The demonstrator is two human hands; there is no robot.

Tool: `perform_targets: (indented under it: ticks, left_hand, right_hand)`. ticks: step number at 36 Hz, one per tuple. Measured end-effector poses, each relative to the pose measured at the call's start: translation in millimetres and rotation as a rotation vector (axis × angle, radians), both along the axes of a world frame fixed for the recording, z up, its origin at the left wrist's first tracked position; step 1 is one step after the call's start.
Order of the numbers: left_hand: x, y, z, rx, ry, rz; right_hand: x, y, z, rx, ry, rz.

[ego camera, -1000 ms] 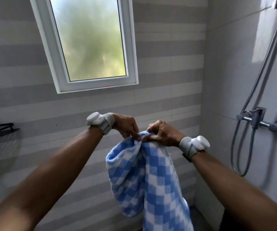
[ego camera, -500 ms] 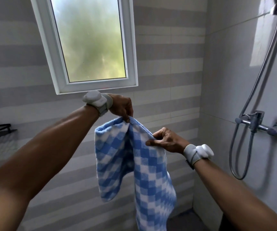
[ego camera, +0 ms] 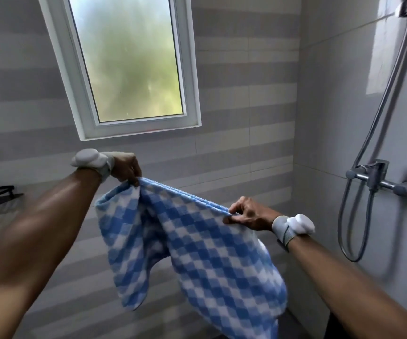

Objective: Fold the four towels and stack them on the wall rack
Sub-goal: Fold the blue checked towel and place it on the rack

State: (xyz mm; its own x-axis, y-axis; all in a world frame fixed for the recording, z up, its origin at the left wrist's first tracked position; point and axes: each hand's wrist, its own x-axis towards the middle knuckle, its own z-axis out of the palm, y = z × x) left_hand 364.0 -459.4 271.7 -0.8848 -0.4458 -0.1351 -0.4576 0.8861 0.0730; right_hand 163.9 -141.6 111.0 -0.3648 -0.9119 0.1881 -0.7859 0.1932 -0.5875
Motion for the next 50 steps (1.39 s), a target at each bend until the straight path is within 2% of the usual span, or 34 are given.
perform_targets:
  ticks: [6,10,14,19,21,29,33,42,50]
  left_hand:
    - [16.9,-33.1,-45.9,0.176,-0.059,0.201]
    - [17.7,-37.5,-76.5,0.206,-0.066,0.222]
    - [9.3,-12.3,-91.2,0.29,-0.142,0.167]
    - [-14.1,49.3,-99.6,0.68,-0.112,-0.071]
    - [-23.8,73.1,-95.5,0.747,-0.099,-0.179]
    - [-50.8,115.0,-89.8,0.555,0.102,-0.322]
    - [-59.6,112.2,-78.6,0.45,0.109,-0.326]
    - [-67.4,93.9,-44.4,0.3,0.087,-0.319]
    - [-47.2,55.1,-40.3,0.291,0.087,-0.222]
  right_hand:
    - [14.0,-11.2,29.1,-0.137,0.161,0.034]
    - [25.3,-19.1,41.8,-0.219,0.249,0.069]
    - [29.5,-25.8,48.5,-0.234,0.286,0.094]
    - [35.9,-34.1,56.1,-0.182,0.343,0.13]
    - [37.1,-37.5,55.3,-0.157,0.36,0.118]
    - [29.1,-21.8,55.6,-0.081,0.326,0.062]
    - [20.5,-7.3,48.8,0.009,0.311,0.025]
    - [7.6,10.9,38.0,-0.019,0.157,-0.004]
    - [-4.5,14.1,32.0,0.019,0.107,-0.022]
